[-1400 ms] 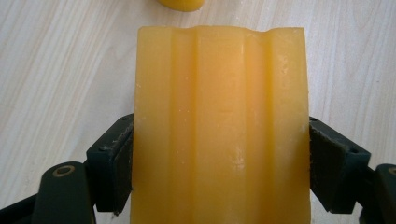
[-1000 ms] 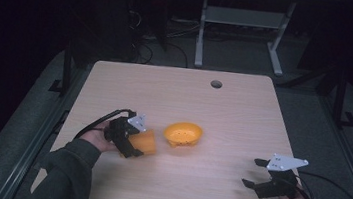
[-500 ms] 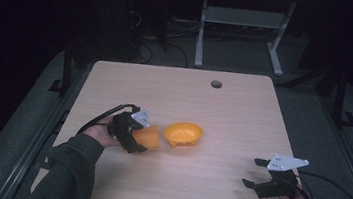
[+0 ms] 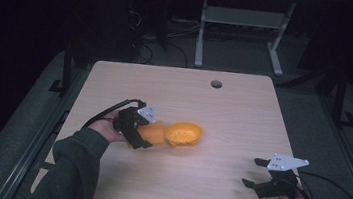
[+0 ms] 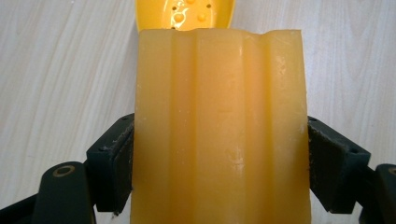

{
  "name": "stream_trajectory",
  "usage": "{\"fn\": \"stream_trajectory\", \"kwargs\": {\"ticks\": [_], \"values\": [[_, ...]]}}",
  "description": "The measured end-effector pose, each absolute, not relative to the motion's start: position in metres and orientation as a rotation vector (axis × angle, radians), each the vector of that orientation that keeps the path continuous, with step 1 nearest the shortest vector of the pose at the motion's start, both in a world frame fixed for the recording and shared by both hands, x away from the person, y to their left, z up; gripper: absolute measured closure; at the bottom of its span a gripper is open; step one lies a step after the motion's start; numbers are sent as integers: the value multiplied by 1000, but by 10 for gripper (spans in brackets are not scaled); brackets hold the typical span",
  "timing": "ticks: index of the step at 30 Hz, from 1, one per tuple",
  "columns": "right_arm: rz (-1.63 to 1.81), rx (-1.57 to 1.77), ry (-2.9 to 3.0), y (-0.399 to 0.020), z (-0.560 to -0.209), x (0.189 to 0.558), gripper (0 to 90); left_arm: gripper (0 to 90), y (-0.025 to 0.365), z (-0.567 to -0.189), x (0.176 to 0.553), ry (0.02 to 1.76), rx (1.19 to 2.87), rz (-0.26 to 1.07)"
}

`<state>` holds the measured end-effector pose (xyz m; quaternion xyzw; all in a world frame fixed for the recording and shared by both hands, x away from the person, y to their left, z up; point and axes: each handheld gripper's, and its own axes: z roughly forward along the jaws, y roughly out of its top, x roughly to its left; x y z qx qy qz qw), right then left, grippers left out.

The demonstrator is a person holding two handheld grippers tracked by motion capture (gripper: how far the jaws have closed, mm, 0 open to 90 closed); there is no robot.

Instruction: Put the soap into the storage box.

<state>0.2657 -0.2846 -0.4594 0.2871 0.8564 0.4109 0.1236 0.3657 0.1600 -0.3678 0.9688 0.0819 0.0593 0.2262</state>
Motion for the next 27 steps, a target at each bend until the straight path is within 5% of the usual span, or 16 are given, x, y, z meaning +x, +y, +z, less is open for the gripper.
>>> {"fn": "stream_trajectory", "kwargs": {"ticks": [27], "values": [[1203,834,2490,-285,-459,266,137,211,128,-360,385,154,2680,141]]}}
